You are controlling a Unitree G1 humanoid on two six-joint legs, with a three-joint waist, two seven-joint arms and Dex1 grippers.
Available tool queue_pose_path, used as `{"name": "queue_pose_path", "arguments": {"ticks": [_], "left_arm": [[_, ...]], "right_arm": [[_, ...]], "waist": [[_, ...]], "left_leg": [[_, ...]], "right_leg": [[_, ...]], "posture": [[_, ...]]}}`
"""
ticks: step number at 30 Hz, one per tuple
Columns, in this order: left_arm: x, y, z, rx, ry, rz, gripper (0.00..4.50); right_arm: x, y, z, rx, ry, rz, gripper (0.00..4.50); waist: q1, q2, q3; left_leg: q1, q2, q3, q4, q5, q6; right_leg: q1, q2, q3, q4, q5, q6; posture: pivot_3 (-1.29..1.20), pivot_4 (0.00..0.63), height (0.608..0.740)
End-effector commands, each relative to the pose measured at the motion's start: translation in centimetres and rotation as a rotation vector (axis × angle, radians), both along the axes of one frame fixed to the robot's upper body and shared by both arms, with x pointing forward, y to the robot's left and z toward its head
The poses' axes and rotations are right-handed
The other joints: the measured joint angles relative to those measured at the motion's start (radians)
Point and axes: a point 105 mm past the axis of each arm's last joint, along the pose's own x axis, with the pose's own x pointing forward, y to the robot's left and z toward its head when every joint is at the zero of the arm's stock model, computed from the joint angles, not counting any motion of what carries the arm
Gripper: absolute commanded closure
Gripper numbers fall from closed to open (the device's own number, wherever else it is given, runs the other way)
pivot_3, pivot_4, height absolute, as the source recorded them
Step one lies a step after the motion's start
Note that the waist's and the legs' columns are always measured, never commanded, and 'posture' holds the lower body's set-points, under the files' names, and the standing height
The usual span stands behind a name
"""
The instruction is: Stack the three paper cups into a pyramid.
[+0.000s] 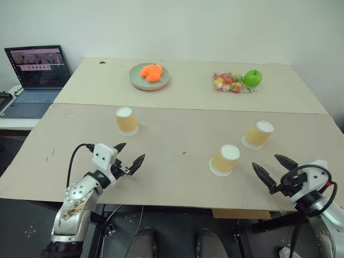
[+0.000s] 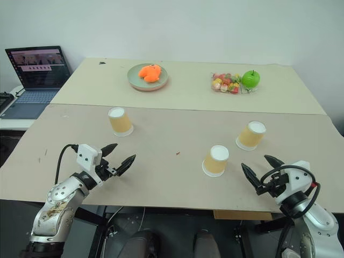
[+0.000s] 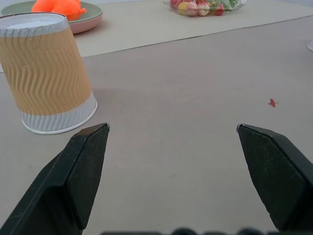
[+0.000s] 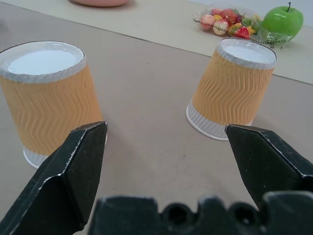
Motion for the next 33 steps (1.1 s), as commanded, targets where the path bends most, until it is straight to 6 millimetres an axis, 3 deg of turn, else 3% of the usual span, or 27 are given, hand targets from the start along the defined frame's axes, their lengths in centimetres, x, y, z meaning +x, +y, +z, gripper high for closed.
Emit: {"name": "queue_pose_path", "arguments": {"ticks": [1, 7, 17, 25, 33], "left_arm": [[-0.2, -1.4, 2.1, 0.010, -0.065, -0.123, 0.03], [0.7, -4.5, 4.4, 0.085, -0.070, -0.412, 0.03], [1.2, -8.0, 7.0, 0.062, -0.108, -0.617, 0.03], [2.0, -7.7, 7.8, 0.065, -0.154, -0.596, 0.03], [2.4, -6.9, 7.9, 0.044, -0.157, -0.537, 0.03]], "right_arm": [[-0.6, 0.6, 1.3, -0.020, -0.019, 0.055, 0.00], [-2.2, 3.9, 2.4, -0.036, 0.061, 0.260, 0.00], [-0.3, 5.8, 3.8, -0.042, 0.012, 0.321, 0.00], [1.3, 6.6, 3.1, -0.036, 0.018, 0.363, 0.00], [1.5, 5.2, 3.1, -0.022, 0.016, 0.328, 0.00]], "waist": [[0.000, 0.000, 0.000], [0.007, 0.000, 0.000], [0.000, -0.001, 0.001], [0.001, -0.002, 0.002], [0.000, -0.002, 0.002]], "left_leg": [[0.000, 0.000, 0.000, 0.000, 0.000, 0.000], [0.001, 0.000, 0.000, 0.001, 0.000, 0.000], [0.006, -0.001, -0.001, 0.000, 0.000, 0.001], [0.006, -0.001, -0.001, 0.000, 0.000, 0.001], [0.006, -0.001, -0.001, 0.000, 0.000, 0.001]], "right_leg": [[0.000, 0.000, 0.000, 0.000, 0.000, 0.000], [0.002, 0.000, -0.001, 0.000, 0.000, 0.000], [0.007, 0.001, -0.001, -0.001, -0.001, 0.001], [0.008, 0.001, -0.001, -0.002, -0.001, 0.001], [0.008, 0.001, -0.001, -0.001, -0.001, 0.001]], "posture": [[0.00, 0.150, 0.676], [0.00, 0.150, 0.676], [0.00, 0.150, 0.676], [0.00, 0.150, 0.676], [0.00, 0.150, 0.676]]}}
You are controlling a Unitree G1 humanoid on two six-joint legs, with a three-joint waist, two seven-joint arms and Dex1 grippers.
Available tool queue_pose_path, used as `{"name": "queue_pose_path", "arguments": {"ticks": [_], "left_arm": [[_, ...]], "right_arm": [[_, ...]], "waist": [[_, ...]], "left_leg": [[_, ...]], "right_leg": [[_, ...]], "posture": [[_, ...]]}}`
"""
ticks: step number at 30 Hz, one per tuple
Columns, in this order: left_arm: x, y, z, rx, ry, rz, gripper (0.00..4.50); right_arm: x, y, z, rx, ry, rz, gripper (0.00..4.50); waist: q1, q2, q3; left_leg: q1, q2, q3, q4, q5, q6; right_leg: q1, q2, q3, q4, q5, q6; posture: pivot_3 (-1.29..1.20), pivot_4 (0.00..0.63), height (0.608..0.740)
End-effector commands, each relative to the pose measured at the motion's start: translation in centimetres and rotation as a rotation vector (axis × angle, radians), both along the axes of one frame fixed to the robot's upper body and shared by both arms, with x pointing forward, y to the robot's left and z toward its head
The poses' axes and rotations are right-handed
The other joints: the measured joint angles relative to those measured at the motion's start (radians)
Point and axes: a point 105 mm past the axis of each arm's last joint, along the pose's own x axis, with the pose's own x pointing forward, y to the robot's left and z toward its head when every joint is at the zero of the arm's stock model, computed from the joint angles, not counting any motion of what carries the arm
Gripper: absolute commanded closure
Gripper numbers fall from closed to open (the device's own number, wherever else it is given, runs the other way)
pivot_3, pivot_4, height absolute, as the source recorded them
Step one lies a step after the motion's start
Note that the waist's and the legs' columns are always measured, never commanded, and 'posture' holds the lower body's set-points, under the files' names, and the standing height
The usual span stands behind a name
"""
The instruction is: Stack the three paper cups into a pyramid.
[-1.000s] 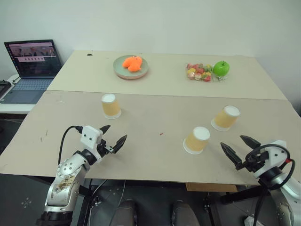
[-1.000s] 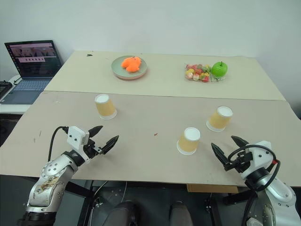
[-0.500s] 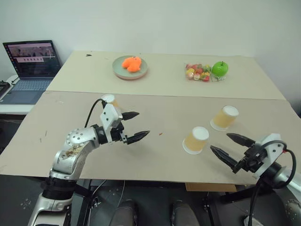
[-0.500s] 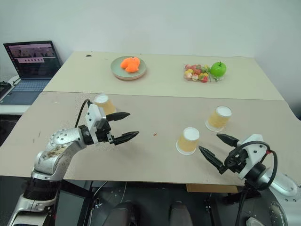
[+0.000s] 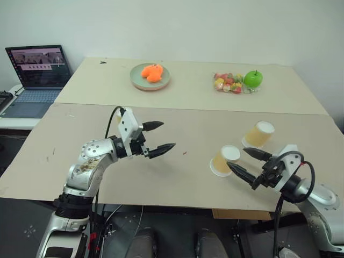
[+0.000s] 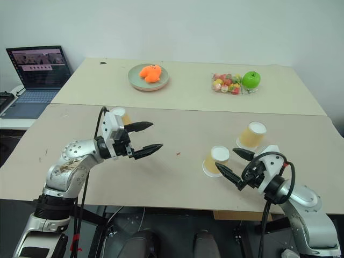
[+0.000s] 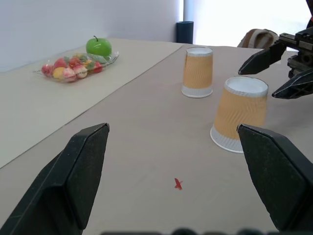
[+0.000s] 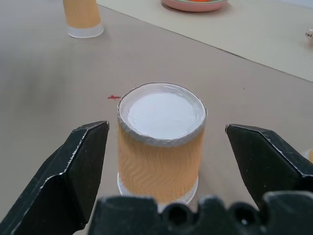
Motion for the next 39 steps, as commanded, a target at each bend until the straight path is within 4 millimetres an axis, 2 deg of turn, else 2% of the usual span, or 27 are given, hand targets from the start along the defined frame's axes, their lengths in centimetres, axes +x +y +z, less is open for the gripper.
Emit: {"name": "queue_pose_path", "arguments": {"ticks": [1, 9, 15, 17, 18, 21, 22, 26, 30, 36, 39], "left_arm": [[0.0, 0.3, 0.9, -0.020, -0.041, 0.017, 0.03], [0.5, 1.0, 1.5, -0.034, -0.050, 0.062, 0.03], [0.8, 2.0, 1.7, -0.039, -0.057, 0.114, 0.03], [0.8, 2.5, 1.7, -0.043, -0.055, 0.138, 0.00], [0.9, 2.7, 1.7, -0.045, -0.054, 0.150, 0.00], [0.9, 3.4, 1.7, -0.056, -0.052, 0.186, 0.00], [1.0, 3.8, 1.7, -0.064, -0.049, 0.206, 0.00], [1.1, 5.0, 1.4, -0.074, -0.027, 0.258, 0.00], [0.1, 6.2, -0.1, -0.039, 0.028, 0.268, 0.00], [-0.4, 7.4, -0.5, -0.030, 0.034, 0.319, 0.00], [-0.7, 7.4, -0.3, -0.036, 0.024, 0.333, 0.00]], "right_arm": [[0.1, -0.2, 1.5, -0.001, -0.071, 0.000, 0.00], [1.1, 1.5, 0.8, 0.029, -0.060, 0.058, 0.00], [1.8, 2.0, 0.5, 0.036, -0.056, 0.082, 0.00], [2.2, 1.9, 0.6, 0.042, -0.060, 0.082, 0.51], [2.3, 2.0, 0.6, 0.048, -0.061, 0.086, 0.59], [2.7, 2.1, 0.7, 0.060, -0.060, 0.099, 1.67], [2.9, 2.3, 0.8, 0.059, -0.059, 0.104, 1.80], [3.7, 2.8, 1.1, 0.055, -0.062, 0.123, 1.87], [5.0, 6.1, 2.6, 0.083, -0.088, 0.244, 1.87], [6.4, 13.2, 3.5, 0.104, -0.086, 0.521, 1.87], [7.1, 14.9, 3.5, 0.109, -0.080, 0.584, 1.87]], "waist": [[0.000, 0.000, 0.000], [-0.001, 0.000, 0.000], [-0.001, 0.000, 0.000], [-0.001, 0.000, 0.000], [-0.001, 0.000, 0.000], [-0.001, 0.000, 0.000], [-0.001, 0.000, 0.000], [-0.001, 0.000, 0.000], [-0.020, 0.001, 0.001], [-0.025, 0.000, 0.003], [-0.021, 0.000, 0.003]], "left_leg": [[0.000, 0.000, 0.000, 0.000, 0.000, 0.000], [0.000, 0.000, 0.000, 0.000, 0.000, 0.000], [0.000, 0.000, 0.000, 0.000, 0.000, 0.000], [0.000, 0.000, 0.000, 0.000, 0.000, 0.000], [0.000, 0.000, 0.000, 0.000, 0.000, 0.000], [0.000, 0.000, 0.000, 0.000, 0.000, 0.000], [0.000, 0.000, 0.000, 0.000, 0.000, 0.000], [0.000, 0.000, 0.000, 0.000, 0.000, 0.000], [0.001, 0.000, 0.000, 0.000, 0.000, 0.000], [0.001, 0.001, -0.001, -0.001, 0.001, -0.001], [0.000, 0.001, -0.001, -0.001, 0.001, -0.001]], "right_leg": [[0.000, 0.000, 0.000, 0.000, 0.000, 0.000], [0.000, 0.000, 0.000, 0.000, 0.000, 0.000], [0.000, 0.000, 0.000, 0.000, 0.000, 0.000], [0.000, 0.000, 0.000, 0.000, 0.000, 0.000], [0.000, 0.000, 0.000, 0.000, 0.000, 0.000], [0.000, 0.000, 0.000, 0.000, 0.000, 0.000], [0.000, 0.000, 0.000, 0.000, 0.000, 0.000], [0.000, 0.000, 0.000, 0.000, 0.000, 0.000], [0.000, 0.000, 0.000, 0.001, 0.000, 0.000], [-0.002, 0.000, -0.001, 0.002, 0.000, 0.000], [-0.002, 0.000, -0.001, 0.001, 0.000, 0.000]], "posture": [[0.00, 0.150, 0.676], [0.00, 0.150, 0.676], [0.00, 0.150, 0.676], [0.00, 0.150, 0.676], [0.00, 0.150, 0.676], [0.00, 0.150, 0.676], [0.00, 0.150, 0.676], [0.00, 0.150, 0.676], [0.00, 0.150, 0.676], [0.00, 0.150, 0.676], [0.00, 0.150, 0.676]]}}
